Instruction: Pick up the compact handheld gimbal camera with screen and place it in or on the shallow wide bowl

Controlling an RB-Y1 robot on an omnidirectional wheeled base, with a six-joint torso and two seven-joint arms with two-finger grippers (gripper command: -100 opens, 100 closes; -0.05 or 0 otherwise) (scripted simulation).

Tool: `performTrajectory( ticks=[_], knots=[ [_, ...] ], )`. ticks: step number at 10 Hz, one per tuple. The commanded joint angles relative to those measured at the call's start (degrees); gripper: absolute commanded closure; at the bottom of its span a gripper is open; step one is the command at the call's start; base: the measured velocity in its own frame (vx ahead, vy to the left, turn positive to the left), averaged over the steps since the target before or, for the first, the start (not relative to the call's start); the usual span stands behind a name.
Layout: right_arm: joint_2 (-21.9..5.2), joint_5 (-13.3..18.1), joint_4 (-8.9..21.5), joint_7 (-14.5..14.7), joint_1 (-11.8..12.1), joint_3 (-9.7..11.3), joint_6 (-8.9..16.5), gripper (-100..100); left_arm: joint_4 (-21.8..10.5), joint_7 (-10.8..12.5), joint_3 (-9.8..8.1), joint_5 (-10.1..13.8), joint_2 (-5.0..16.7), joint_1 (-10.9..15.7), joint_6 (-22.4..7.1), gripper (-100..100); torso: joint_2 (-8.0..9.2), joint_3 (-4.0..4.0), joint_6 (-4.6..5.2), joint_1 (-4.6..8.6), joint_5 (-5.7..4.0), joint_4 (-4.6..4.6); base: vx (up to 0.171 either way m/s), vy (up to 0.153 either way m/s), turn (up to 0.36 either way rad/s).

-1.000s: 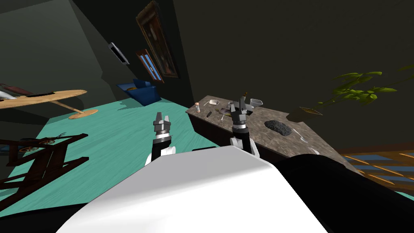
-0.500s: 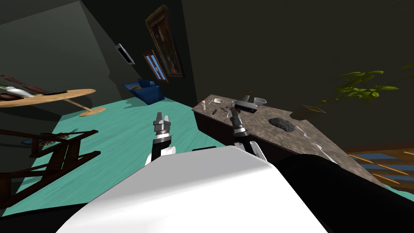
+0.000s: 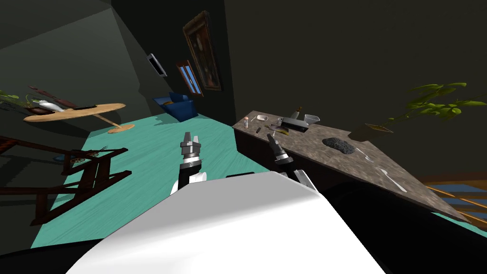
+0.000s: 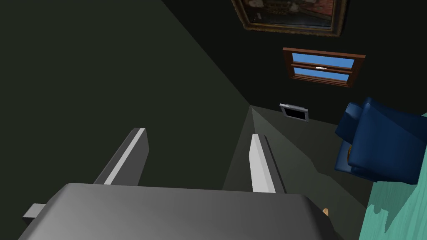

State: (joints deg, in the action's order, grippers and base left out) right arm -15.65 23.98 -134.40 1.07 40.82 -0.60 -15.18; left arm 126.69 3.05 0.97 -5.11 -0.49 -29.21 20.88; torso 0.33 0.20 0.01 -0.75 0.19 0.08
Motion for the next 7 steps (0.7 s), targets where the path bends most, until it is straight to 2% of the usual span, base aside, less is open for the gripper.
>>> performTrajectory(
  ticks=[1,2,4,5,6,7],
  knots=[
    [-1.7,2.9,1.2,1.5,2.9,-0.8,0.8,-100,0.0,0.0,0.0,0.0,0.0,0.0,0.0,0,0.0,0.0,0.0,0.0,0.0,0.0,-0.074,0.17,0.081],
    [-1.7,3.1,1.2,1.5,3.5,-0.8,0.8,-100,0.0,0.0,0.0,0.0,0.0,0.0,0.0,0,0.01,0.0,-0.02,0.09,-0.04,0.0,-0.06,0.138,0.041],
    [-5.0,7.2,3.2,4.2,7.4,-1.2,4.5,-100,0.0,0.0,0.0,0.0,0.0,0.0,0.0,0,-0.01,-0.01,-0.03,0.1,-0.04,-0.01,-0.068,0.221,0.158],
    [-5.0,8.5,3.2,4.2,8.3,-1.2,4.5,-100,0.0,0.0,0.01,0.0,0.0,0.0,0.0,0,-0.02,-0.02,-0.03,-0.13,0.0,-0.01,-0.052,0.19,0.034],
    [-6.8,10.7,4.4,5.5,10.0,-1.3,6.4,-100,0.0,0.0,0.0,0.0,0.0,0.0,0.0,0,-0.04,-0.02,0.01,0.05,-0.01,-0.01,-0.06,0.192,0.122],
    [-6.8,11.2,4.4,5.5,10.7,-1.3,6.4,-100,0.0,0.0,0.0,0.0,0.0,0.0,0.0,0,-0.02,-0.01,-0.02,0.06,-0.03,-0.01,-0.033,0.143,0.059]
  ],
)
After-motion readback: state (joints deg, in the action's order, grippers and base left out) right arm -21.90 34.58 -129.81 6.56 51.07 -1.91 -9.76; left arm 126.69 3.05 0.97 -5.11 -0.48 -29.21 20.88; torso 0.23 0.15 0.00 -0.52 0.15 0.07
